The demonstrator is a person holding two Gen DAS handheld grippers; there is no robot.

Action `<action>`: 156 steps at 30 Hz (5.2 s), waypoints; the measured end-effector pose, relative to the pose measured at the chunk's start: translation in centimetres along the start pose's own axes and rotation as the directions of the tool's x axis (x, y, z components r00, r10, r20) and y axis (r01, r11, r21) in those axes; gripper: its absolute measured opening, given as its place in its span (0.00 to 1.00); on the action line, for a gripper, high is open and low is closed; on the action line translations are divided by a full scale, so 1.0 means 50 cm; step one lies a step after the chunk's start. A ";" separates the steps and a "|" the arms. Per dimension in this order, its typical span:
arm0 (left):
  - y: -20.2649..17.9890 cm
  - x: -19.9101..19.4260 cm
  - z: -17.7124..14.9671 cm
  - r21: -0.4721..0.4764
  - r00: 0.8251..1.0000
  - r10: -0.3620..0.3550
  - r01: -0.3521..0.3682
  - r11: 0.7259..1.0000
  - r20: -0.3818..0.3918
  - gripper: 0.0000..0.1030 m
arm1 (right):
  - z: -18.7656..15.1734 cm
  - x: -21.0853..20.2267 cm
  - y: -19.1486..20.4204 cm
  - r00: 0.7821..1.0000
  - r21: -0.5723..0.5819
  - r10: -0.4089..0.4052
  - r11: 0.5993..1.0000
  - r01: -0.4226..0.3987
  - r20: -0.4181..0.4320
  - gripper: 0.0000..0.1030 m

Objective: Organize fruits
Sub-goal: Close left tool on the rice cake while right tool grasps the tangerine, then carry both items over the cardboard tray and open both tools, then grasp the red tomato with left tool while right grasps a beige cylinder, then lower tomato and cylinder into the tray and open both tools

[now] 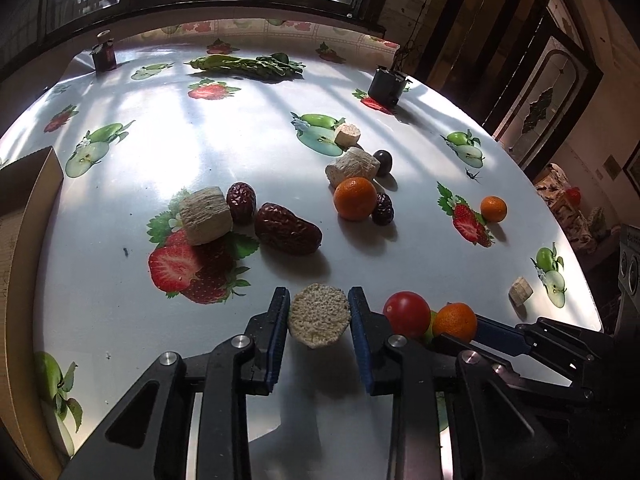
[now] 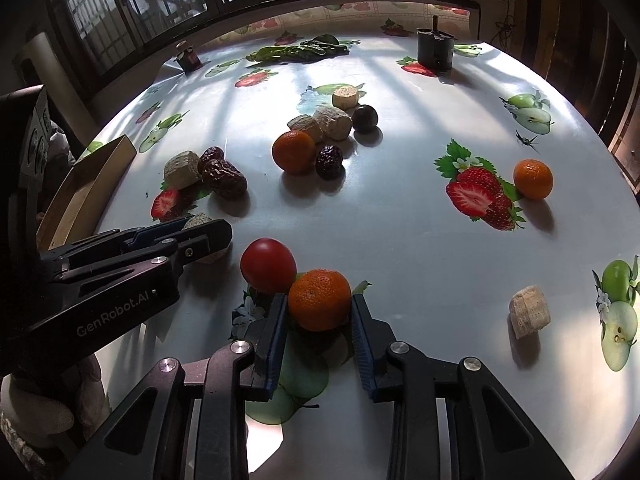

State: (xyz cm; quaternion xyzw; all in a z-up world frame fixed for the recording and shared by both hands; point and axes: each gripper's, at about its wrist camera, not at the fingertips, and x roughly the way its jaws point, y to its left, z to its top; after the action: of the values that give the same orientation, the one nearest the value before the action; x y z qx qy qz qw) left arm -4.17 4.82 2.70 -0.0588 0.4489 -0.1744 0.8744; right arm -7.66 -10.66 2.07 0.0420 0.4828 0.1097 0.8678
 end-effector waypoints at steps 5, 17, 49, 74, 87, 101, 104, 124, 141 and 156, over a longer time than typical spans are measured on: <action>0.030 -0.085 0.001 -0.039 0.995 -0.062 0.065 0.997 0.074 0.28 | -0.005 -0.040 0.017 0.999 0.009 -0.007 1.000 0.007 0.045 0.32; 0.244 -0.338 0.007 -0.146 0.960 0.111 -0.075 0.986 0.257 0.28 | 0.073 -0.171 0.252 0.975 -0.194 0.165 0.972 -0.135 0.147 0.32; 0.515 -0.372 -0.194 -0.370 0.897 0.443 -0.414 0.832 -0.007 0.59 | -0.006 0.095 0.678 0.943 -0.487 0.283 0.807 -0.333 -0.174 0.44; 0.098 -0.184 -0.031 -0.110 0.995 0.090 -0.084 0.990 0.050 0.70 | 0.057 -0.162 -0.163 0.981 0.136 -0.099 0.988 0.076 0.166 0.56; -0.111 0.022 -0.005 0.154 0.999 0.034 -0.027 0.988 -0.041 0.70 | -0.002 -0.061 -0.239 0.999 0.169 -0.020 0.986 0.014 0.033 0.54; -0.112 0.015 -0.022 0.156 0.998 0.020 -0.010 0.988 -0.066 0.30 | -0.025 -0.054 -0.215 0.992 0.119 -0.121 0.986 0.118 0.022 0.28; -0.086 -0.045 -0.023 0.122 1.000 -0.003 0.006 0.992 -0.026 0.30 | -0.027 -0.075 -0.203 0.993 0.126 -0.109 0.987 0.104 0.039 0.28; 0.494 -0.302 -0.061 -0.285 0.932 0.361 -0.352 0.892 -0.022 0.30 | 0.104 -0.028 0.497 0.928 -0.341 0.368 0.867 -0.364 -0.057 0.28; 0.585 -0.267 -0.089 -0.373 0.923 0.373 -0.379 0.847 -0.091 0.42 | 0.067 0.182 0.647 0.942 -0.372 0.275 0.867 -0.330 -0.195 0.31; 0.416 -0.403 -0.048 -0.354 0.923 0.363 -0.300 0.886 0.126 0.70 | 0.104 0.025 0.470 0.948 -0.293 0.316 0.904 -0.312 -0.034 0.43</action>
State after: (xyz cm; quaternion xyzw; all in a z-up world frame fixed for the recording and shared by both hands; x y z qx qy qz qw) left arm -11.67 31.57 11.31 -0.1418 0.3902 0.0615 0.9077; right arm -6.14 12.67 8.01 -0.0096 0.4416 0.3183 0.8388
